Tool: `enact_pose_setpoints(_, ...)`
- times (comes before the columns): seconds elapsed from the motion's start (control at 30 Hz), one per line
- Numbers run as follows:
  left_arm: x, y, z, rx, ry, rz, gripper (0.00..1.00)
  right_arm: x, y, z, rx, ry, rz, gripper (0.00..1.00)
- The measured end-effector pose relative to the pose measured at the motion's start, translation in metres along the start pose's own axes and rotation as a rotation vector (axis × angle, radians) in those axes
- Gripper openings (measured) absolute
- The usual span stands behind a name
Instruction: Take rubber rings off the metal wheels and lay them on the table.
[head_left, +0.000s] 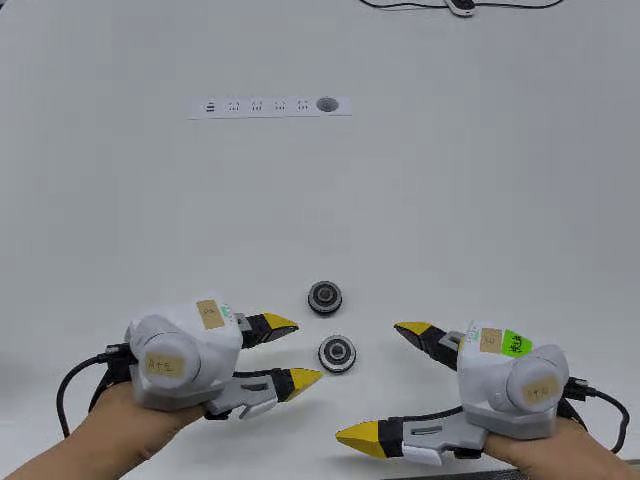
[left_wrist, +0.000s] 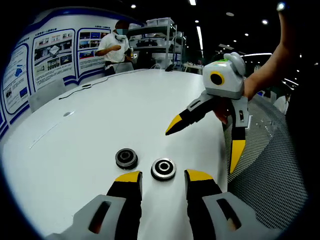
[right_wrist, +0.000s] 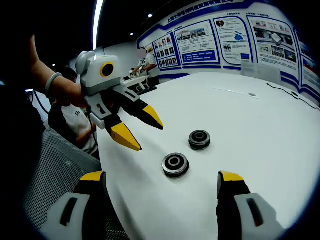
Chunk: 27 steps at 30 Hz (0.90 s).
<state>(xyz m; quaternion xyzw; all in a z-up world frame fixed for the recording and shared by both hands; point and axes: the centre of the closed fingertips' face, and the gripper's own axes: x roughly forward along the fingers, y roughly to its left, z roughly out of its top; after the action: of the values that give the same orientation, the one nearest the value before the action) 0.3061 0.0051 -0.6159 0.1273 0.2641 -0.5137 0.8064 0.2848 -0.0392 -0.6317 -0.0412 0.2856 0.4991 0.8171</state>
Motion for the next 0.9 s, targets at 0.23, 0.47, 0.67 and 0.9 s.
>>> enact_pose_setpoints(0.23, 0.008, -0.002, 0.001, 0.023, 0.021, -0.011, 0.3, 0.003, -0.001, 0.002, 0.008, -0.007, 0.001, 0.92)
enact_pose_setpoints(0.47, 0.016, -0.002, 0.001, 0.042, 0.044, -0.017, 0.28, 0.005, 0.001, 0.002, 0.016, -0.008, 0.011, 0.91)
enact_pose_setpoints(0.67, 0.022, -0.003, -0.001, 0.059, 0.063, -0.025, 0.25, 0.007, 0.002, 0.001, 0.018, -0.005, 0.017, 0.91)
enact_pose_setpoints(0.9, 0.029, -0.003, -0.002, 0.083, 0.088, -0.029, 0.22, 0.009, 0.001, 0.002, 0.022, -0.007, 0.021, 0.91)
